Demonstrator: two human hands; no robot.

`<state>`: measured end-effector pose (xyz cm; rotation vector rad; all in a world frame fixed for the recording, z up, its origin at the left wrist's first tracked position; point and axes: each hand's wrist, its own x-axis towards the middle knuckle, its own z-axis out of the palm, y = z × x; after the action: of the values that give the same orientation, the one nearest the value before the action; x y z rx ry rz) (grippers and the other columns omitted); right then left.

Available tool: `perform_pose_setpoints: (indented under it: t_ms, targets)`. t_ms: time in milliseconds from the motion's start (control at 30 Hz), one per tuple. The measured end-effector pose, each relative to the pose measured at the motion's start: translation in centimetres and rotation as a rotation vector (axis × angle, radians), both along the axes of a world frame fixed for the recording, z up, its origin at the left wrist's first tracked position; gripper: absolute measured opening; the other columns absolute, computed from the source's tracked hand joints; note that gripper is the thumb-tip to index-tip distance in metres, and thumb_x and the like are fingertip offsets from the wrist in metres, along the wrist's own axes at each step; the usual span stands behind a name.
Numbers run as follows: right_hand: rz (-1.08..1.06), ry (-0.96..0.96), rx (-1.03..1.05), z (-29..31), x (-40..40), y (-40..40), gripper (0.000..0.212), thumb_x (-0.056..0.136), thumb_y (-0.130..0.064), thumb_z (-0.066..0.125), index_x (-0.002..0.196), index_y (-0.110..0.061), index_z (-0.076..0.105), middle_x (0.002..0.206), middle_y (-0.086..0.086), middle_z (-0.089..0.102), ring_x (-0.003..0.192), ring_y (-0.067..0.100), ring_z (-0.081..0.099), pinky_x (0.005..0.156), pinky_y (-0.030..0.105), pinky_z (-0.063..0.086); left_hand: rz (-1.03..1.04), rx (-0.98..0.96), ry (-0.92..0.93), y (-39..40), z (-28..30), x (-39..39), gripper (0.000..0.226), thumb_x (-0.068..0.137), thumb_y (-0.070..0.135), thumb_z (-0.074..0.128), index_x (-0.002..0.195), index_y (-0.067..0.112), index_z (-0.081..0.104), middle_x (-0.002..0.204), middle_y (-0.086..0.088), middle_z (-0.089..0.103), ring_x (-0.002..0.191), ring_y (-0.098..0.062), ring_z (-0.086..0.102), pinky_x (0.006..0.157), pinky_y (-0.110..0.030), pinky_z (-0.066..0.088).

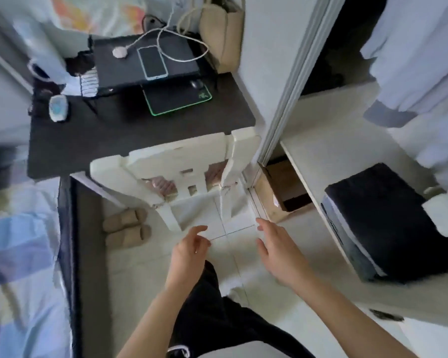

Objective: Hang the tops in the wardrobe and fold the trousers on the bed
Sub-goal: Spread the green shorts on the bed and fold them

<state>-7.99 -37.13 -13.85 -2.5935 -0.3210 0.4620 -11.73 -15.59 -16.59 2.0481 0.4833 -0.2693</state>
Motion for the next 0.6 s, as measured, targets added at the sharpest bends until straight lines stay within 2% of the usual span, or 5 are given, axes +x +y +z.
perform_pose_setpoints:
  t_ms: [100,267,467,600]
  targets:
    - [0.172,0.028,0.000,0.2,-1.7,1.5,0.048,0.100,-0.030,0.043,0.145,-0.021,0.032,0.133,-0.004,0.049,0.118,0.012,0.049,0.088,0.017,0.036,0.255,-0.063,0.015,1.8,0.4,-5.5,0.028,0.097,0.016,0.047,0.114,0.037,0.058,0.083,0.008,0.071,0.085,-0.006,0.065,0.066,-0.018,0.047]
    - [0.523,0.086,-0.029,0.4,-5.0,7.6,0.045,0.101,-0.032,0.038,0.144,-0.022,0.031,0.136,-0.005,0.047,0.121,0.012,0.046,0.093,0.021,0.036,0.664,-0.065,-0.079,5.1,1.9,-14.9,0.030,0.096,0.013,0.048,0.112,0.035,0.058,0.081,0.009,0.070,0.078,0.000,0.063,0.059,-0.011,0.047]
    - [0.833,0.073,-0.024,1.4,-10.1,16.3,0.043,0.100,-0.029,0.038,0.142,-0.020,0.035,0.134,-0.002,0.048,0.122,0.015,0.044,0.096,0.028,0.039,0.993,-0.074,-0.132,6.3,2.5,-26.4,0.028,0.097,0.014,0.048,0.112,0.035,0.059,0.083,0.008,0.070,0.076,0.000,0.063,0.056,-0.011,0.046]
    - [1.002,0.052,0.010,1.8,-16.3,23.1,0.042,0.099,-0.026,0.042,0.141,-0.017,0.038,0.128,0.000,0.053,0.117,0.017,0.048,0.094,0.028,0.039,1.174,-0.092,-0.132,7.6,2.6,-34.6,0.032,0.095,0.010,0.049,0.108,0.038,0.058,0.081,0.009,0.070,0.075,0.001,0.064,0.056,-0.011,0.046]
